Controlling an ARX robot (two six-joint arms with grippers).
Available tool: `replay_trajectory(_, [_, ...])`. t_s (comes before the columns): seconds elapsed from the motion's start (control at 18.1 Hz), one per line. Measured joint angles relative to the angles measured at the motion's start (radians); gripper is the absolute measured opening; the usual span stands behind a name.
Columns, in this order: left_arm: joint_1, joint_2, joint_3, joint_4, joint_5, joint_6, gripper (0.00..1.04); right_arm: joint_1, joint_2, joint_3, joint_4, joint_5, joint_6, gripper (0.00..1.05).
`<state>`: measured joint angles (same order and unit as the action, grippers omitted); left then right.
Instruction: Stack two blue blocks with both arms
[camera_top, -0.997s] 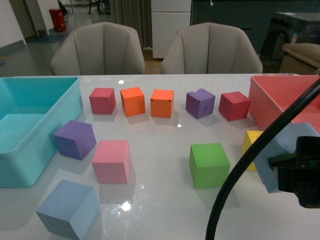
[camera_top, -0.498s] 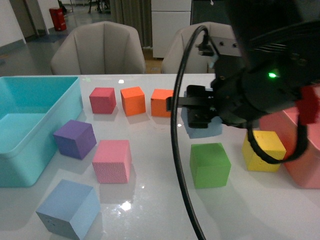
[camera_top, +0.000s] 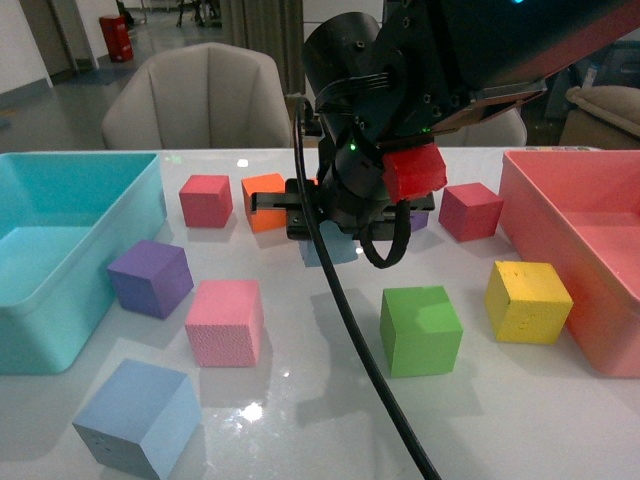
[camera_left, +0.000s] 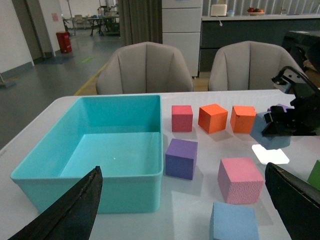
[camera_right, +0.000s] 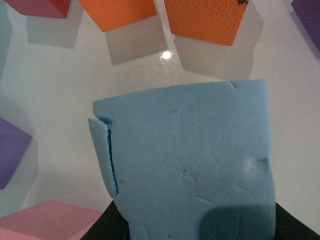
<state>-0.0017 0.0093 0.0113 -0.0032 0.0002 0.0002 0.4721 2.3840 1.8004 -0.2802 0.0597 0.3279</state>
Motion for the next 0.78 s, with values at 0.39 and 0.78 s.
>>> replay_trajectory(0.39, [0.000, 0.000, 0.000, 0.000, 0.000, 0.000, 0.98, 0.006, 0.084, 0.047, -0.041, 0.027, 0.109, 0.41])
replay_trajectory(0.78, [0.000, 0.000, 0.000, 0.000, 0.000, 0.000, 0.98, 0.006, 0.108, 0.070, -0.032, 0.028, 0.126, 0.42])
